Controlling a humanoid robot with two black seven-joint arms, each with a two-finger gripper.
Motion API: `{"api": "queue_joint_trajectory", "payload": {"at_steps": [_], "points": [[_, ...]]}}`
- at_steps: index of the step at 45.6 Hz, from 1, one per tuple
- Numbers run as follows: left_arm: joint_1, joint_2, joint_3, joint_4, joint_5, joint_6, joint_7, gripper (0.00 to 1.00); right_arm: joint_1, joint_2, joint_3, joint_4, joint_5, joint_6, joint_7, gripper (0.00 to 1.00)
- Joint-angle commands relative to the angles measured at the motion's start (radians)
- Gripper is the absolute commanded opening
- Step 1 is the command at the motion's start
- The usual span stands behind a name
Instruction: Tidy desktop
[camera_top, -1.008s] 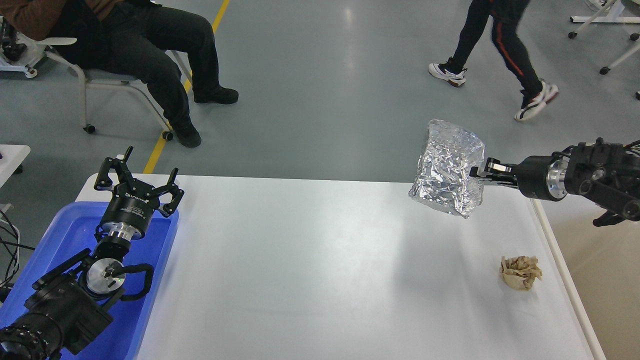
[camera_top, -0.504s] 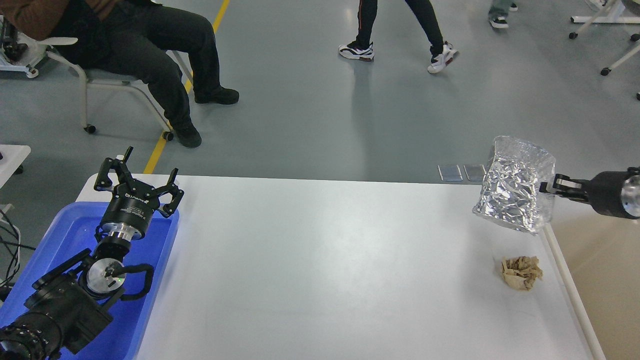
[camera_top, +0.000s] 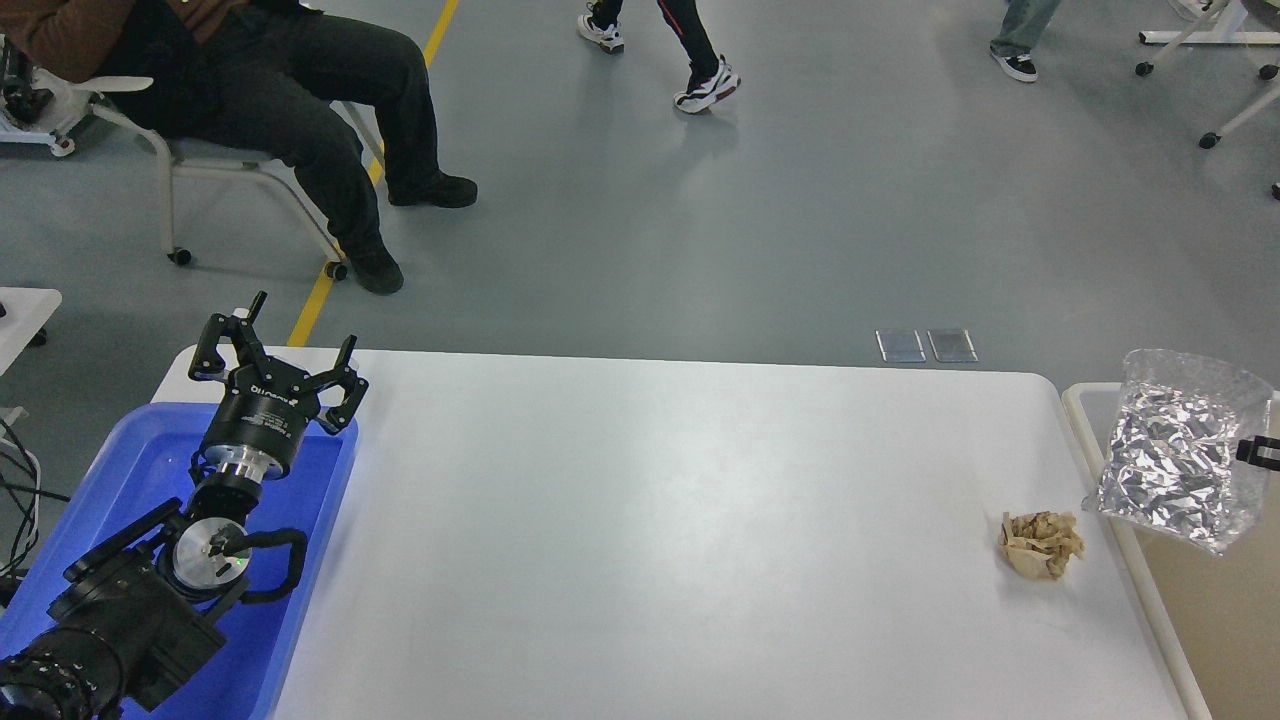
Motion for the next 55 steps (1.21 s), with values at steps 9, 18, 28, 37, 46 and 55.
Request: {"api": "queue_joint_trajectory", "payload": {"at_steps": [9, 18, 28, 37, 46, 55], "points": [[0.001, 0.001, 0.0, 0.0, 0.0, 0.001, 0.0, 1.0, -0.131, 0.058, -0.079, -0.135, -0.002, -0.211, 0.008, 0.0], [0.0, 0.001, 0.0, 0.0, 0.0, 0.001, 0.0, 1.0, -0.139, 0.076, -0.085, -0.167, -0.005, -0.247, -0.01, 0.0], [0.001, 0.001, 0.0, 0.0, 0.0, 0.001, 0.0, 1.0, -0.139, 0.076, -0.088, -0.167, -0.013, -0.262, -0.04, 0.0], [0.0, 0.001, 0.0, 0.0, 0.0, 0.001, 0.0, 1.0, -0.137, 0.076, -0.087, -0.167, -0.013, -0.262, -0.055, 0.36], [0.0, 0.001, 0.0, 0.0, 0.0, 0.001, 0.0, 1.0, -0.139, 0.071, -0.087, -0.167, -0.014, -0.257, -0.092, 0.96], [0.0, 0.001, 0.0, 0.0, -0.001, 0.001, 0.0, 1.0, -0.136, 0.067, -0.076, -0.167, 0.007, -0.251, -0.099, 1.0]]}}
